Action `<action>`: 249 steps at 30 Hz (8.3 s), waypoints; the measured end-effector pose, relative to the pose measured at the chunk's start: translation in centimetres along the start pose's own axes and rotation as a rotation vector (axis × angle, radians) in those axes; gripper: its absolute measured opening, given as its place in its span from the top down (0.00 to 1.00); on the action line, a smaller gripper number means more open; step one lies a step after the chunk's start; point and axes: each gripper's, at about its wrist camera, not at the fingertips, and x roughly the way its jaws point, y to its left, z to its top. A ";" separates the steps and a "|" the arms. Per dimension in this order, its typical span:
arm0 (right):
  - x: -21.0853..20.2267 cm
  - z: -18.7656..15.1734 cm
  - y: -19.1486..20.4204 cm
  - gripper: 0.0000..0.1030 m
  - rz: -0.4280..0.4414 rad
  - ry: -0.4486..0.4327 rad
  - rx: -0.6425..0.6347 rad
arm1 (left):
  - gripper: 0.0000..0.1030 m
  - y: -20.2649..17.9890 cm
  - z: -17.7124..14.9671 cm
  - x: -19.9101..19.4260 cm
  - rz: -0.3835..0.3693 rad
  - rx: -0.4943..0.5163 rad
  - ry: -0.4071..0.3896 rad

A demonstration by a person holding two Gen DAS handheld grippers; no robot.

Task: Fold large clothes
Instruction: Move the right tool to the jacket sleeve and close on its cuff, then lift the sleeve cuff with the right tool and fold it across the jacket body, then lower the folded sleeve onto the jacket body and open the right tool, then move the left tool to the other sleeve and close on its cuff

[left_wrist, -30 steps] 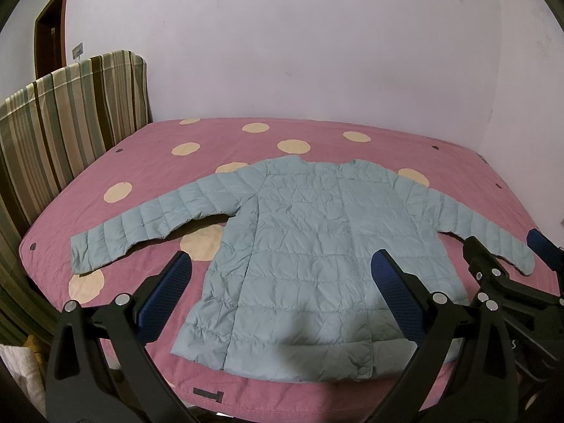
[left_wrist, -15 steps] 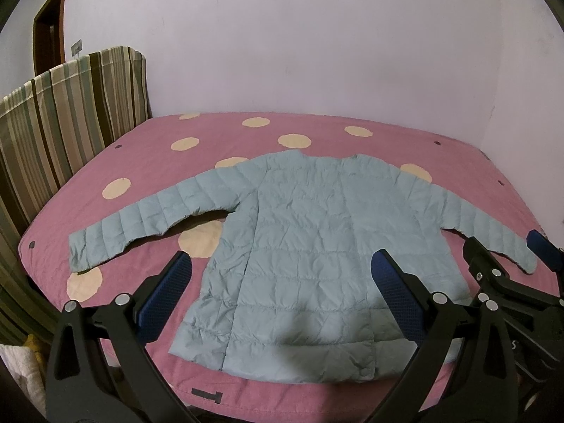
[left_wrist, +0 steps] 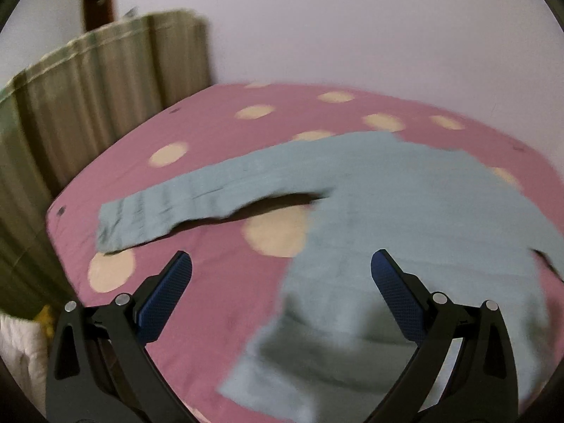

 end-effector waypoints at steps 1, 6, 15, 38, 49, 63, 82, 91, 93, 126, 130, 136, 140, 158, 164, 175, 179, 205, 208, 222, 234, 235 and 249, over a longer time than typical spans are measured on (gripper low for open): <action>0.8 0.3 -1.1 0.05 -0.006 0.003 0.030 | 0.02 1.0 0.1 1.5 0.035 -0.019 0.014; 4.9 1.5 -8.5 0.05 -0.032 0.047 0.235 | 0.02 6.5 0.0 9.9 0.265 -0.080 0.077; 11.0 1.7 -20.6 0.05 -0.188 0.079 0.502 | 0.02 12.3 -1.1 16.7 0.377 -0.200 0.223; 13.2 -2.9 -33.6 0.29 -0.166 0.075 0.957 | 0.02 12.4 -1.3 17.2 0.390 -0.194 0.240; 12.4 -4.8 -34.6 0.29 -0.137 0.000 1.056 | 0.02 12.4 -1.3 17.2 0.390 -0.194 0.240; 15.1 -2.1 -34.2 0.86 -0.183 -0.032 0.994 | 0.02 12.1 -1.4 17.4 0.397 -0.187 0.241; 17.0 10.2 -4.7 0.92 0.170 -0.040 0.288 | 0.02 12.3 -1.5 17.2 0.399 -0.180 0.242; 18.9 8.2 9.3 0.92 0.319 0.053 0.053 | 0.02 12.6 -1.5 17.1 0.393 -0.185 0.244; 18.9 6.8 12.1 0.92 0.350 0.077 0.001 | 0.02 12.7 -1.5 17.1 0.393 -0.184 0.244; 14.6 3.2 20.0 0.57 0.619 0.238 -0.306 | 0.02 12.6 -1.7 17.2 0.372 -0.208 0.245; 15.7 6.4 11.0 0.75 0.499 0.189 -0.179 | 0.02 12.5 -1.7 17.2 0.374 -0.207 0.246; 21.7 7.7 -0.7 0.81 0.309 0.250 0.041 | 0.02 12.7 -1.7 17.2 0.374 -0.207 0.246; 25.9 5.8 -2.2 0.84 0.275 0.352 0.056 | 0.02 12.7 -1.6 17.1 0.384 -0.198 0.246; 33.3 11.2 -3.4 0.84 0.246 0.336 0.158 | 0.02 12.6 -1.5 17.1 0.393 -0.188 0.248; 33.8 11.9 -3.1 0.84 0.230 0.347 0.154 | 0.02 12.6 -1.5 17.1 0.394 -0.188 0.246; 35.4 12.2 -4.6 0.81 0.238 0.348 0.197 | 0.02 12.7 -1.5 17.2 0.405 -0.176 0.245; 31.1 12.2 -5.3 0.80 0.258 0.294 0.223 | 0.02 12.8 -1.4 17.2 0.404 -0.176 0.247; 21.8 1.9 -12.2 0.25 -0.314 0.239 0.064 | 0.02 13.1 -1.7 17.6 0.372 -0.210 0.246; 22.5 1.2 -12.7 0.20 -0.324 0.226 0.075 | 0.02 13.2 -1.8 17.6 0.360 -0.223 0.248; 22.7 1.1 -12.6 0.13 -0.346 0.229 0.084 | 0.02 14.9 -2.6 16.1 0.218 -0.338 0.227; 22.6 1.0 -13.0 0.13 -0.349 0.229 0.085 | 0.18 24.9 -2.8 15.2 0.030 -0.616 0.151; 22.5 1.0 -13.0 0.13 -0.349 0.228 0.085 | 0.18 25.7 -2.8 15.5 -0.011 -0.665 0.143; 22.5 1.1 -12.9 0.13 -0.352 0.228 0.085 | 0.66 29.1 -2.0 17.9 -0.058 -0.814 0.046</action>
